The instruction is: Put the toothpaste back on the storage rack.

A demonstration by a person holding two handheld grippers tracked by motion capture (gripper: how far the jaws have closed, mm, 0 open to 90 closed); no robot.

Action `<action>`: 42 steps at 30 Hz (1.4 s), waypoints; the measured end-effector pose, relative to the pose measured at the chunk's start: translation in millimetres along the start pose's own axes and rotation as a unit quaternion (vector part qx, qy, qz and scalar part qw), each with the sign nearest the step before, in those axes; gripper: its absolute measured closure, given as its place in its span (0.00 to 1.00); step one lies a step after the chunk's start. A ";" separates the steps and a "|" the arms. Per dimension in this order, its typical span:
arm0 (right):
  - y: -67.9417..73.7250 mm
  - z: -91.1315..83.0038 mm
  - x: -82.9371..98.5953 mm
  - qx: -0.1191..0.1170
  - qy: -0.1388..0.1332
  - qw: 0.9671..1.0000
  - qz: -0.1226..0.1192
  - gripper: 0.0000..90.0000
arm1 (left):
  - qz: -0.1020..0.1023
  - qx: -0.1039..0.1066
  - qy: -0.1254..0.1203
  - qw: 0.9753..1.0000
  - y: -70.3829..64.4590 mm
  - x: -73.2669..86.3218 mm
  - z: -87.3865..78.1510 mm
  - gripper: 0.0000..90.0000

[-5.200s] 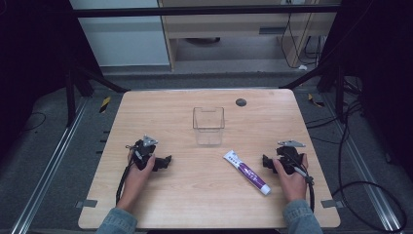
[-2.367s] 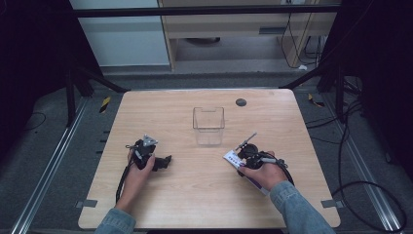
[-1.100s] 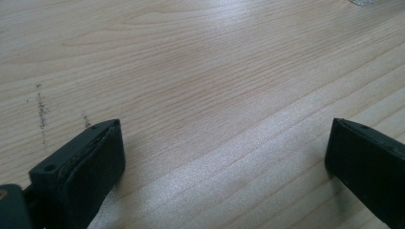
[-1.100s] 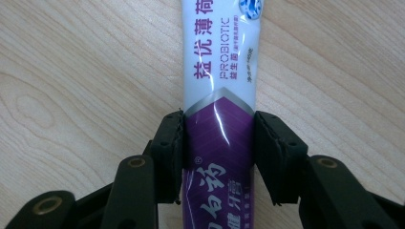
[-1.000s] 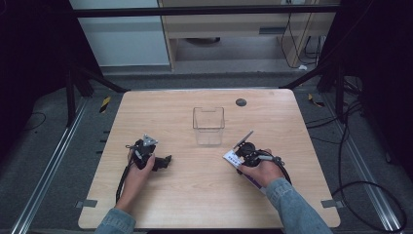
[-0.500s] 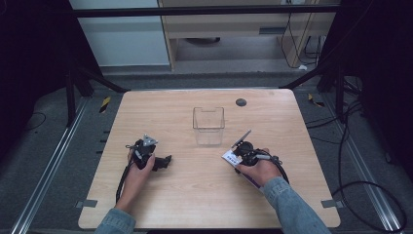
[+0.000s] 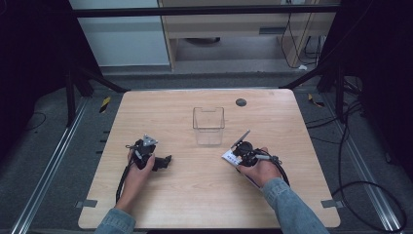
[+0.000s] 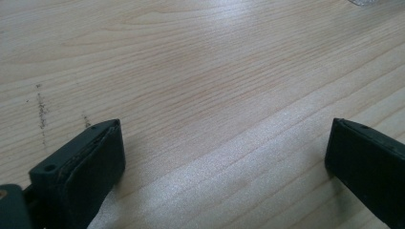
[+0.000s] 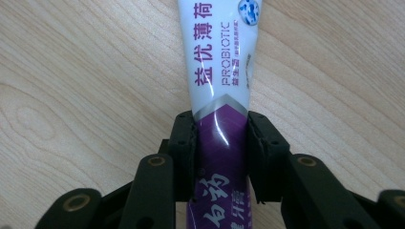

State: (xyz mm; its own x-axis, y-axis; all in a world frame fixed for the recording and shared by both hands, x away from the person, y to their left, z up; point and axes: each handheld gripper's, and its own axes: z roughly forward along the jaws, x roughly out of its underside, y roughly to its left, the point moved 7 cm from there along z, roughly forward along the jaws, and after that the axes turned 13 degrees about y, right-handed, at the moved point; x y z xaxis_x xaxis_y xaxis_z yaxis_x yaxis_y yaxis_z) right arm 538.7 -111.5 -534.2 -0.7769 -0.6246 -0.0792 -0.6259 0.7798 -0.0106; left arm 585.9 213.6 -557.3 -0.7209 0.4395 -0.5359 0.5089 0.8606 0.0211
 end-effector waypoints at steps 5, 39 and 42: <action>0.7 -3.6 1.0 -0.003 -0.007 1.000 0.000 0.83 | -0.001 0.000 0.000 1.000 -0.2 0.0 0.1 0.00; -44.2 -96.5 -4.2 0.007 -0.162 0.985 0.058 0.87 | 0.000 0.000 -0.001 1.000 0.0 -0.2 0.1 0.00; -43.9 -98.5 -7.5 0.007 -0.177 0.983 0.056 0.87 | 0.000 0.000 -0.001 1.000 0.0 -0.2 0.1 0.00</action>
State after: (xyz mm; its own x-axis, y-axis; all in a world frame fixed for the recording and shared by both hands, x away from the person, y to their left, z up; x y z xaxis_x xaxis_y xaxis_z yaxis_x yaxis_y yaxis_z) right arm 565.3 -145.1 -434.9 -0.7665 -0.4837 -0.4225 -0.5355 0.8445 0.0045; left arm 586.1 213.4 -557.3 -0.7205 0.4384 -0.5373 0.5087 0.8607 0.0202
